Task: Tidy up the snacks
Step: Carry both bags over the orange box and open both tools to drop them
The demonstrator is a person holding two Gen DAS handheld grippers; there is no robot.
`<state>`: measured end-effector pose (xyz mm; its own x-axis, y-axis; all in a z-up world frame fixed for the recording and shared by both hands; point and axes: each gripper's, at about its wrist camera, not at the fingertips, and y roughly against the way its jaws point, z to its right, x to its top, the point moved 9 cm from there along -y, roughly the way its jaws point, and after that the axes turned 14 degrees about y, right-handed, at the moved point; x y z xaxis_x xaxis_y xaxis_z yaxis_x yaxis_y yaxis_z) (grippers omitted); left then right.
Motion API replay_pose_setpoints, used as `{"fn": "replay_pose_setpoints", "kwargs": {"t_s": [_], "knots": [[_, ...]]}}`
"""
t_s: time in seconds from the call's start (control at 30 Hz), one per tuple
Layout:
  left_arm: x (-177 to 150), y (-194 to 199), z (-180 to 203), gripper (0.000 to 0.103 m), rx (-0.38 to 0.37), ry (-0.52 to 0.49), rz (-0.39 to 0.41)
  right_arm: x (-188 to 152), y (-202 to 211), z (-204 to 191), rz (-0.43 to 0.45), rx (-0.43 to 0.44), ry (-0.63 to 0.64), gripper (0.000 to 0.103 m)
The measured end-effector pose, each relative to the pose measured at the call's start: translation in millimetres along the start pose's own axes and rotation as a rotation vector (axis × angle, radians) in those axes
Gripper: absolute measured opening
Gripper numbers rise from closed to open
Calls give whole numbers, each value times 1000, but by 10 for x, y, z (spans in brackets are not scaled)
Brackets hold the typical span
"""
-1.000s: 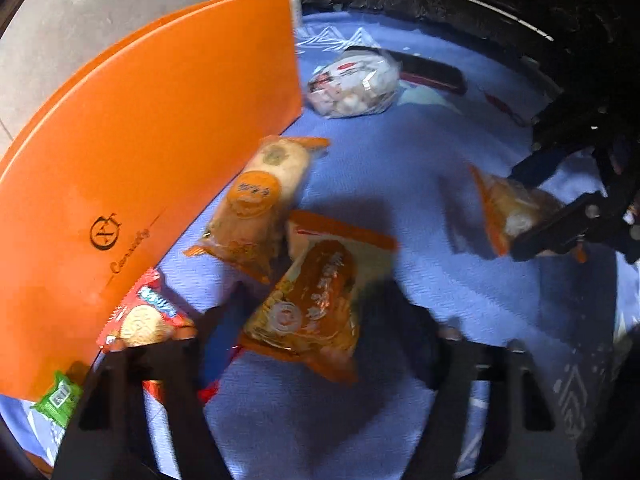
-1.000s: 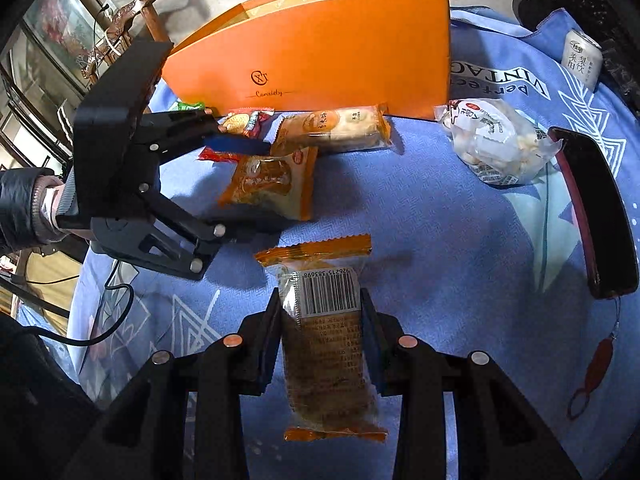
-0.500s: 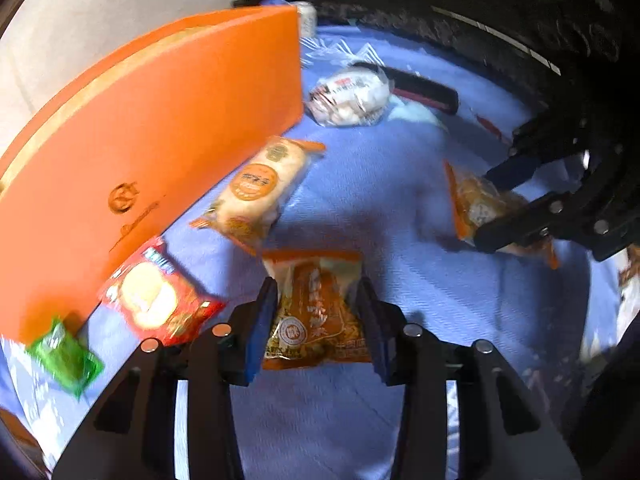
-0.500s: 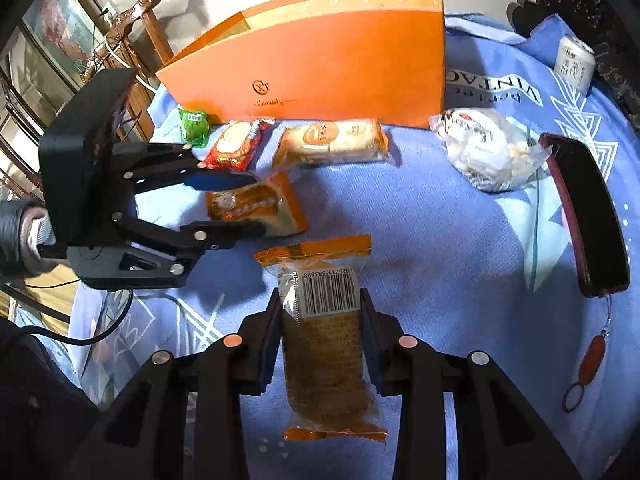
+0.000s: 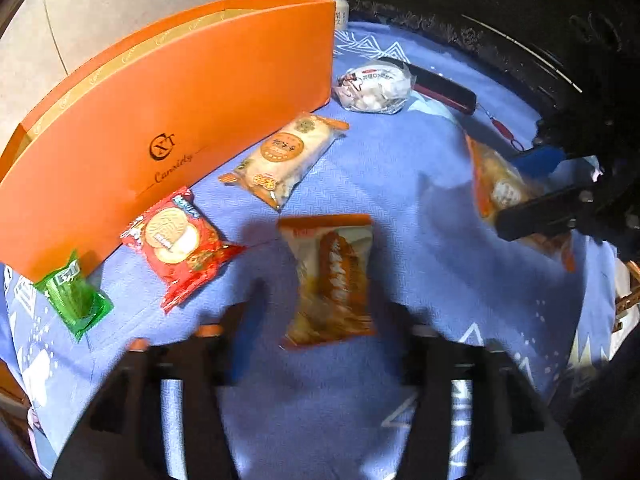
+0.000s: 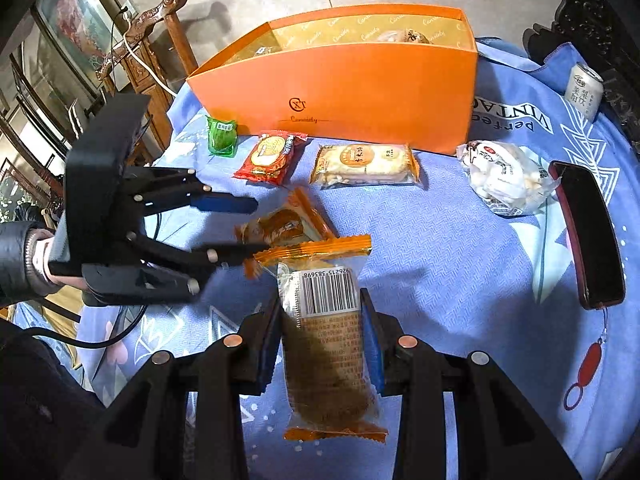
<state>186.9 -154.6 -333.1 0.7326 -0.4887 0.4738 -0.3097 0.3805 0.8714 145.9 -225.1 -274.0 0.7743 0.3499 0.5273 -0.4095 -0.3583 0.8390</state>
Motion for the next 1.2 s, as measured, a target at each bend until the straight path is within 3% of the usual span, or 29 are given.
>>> {"fn": "replay_pose_setpoints", "kwargs": {"t_s": [0.13, 0.27, 0.47, 0.83, 1.1, 1.2], "knots": [[-16, -144, 72, 66, -24, 4, -44, -19, 20, 26, 1, -13, -14, 36], [-16, -169, 218, 37, -68, -7, -50, -41, 43, 35, 5, -23, -21, 36], [27, -79, 260, 23, -137, 73, -29, -64, 51, 48, 4, -35, -34, 36], [75, 130, 193, 17, -137, 105, 5, -36, 93, 60, 11, -51, -37, 36], [367, 695, -50, 17, -117, 175, 126, 150, 174, 1, 40, -49, -15, 36], [577, 982, -232, 17, -89, 207, 184, 365, 267, -2, 78, -43, -5, 36]]}}
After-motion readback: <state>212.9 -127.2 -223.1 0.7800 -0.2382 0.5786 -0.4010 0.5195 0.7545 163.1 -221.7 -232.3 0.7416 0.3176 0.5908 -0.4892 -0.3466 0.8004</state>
